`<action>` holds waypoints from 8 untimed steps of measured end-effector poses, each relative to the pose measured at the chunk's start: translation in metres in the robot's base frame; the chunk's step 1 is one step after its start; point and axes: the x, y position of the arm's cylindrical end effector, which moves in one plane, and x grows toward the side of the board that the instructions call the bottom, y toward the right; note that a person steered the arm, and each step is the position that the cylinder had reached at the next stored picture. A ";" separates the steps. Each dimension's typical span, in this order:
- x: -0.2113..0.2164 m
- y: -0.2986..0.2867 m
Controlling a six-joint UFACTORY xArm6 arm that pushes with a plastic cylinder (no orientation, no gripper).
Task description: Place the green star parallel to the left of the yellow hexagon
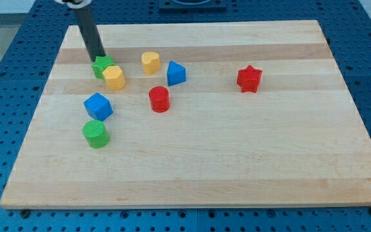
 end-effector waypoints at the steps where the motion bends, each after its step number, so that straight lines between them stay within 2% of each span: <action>1: 0.006 -0.020; 2: 0.012 -0.033; 5: -0.037 -0.002; 8: -0.022 0.053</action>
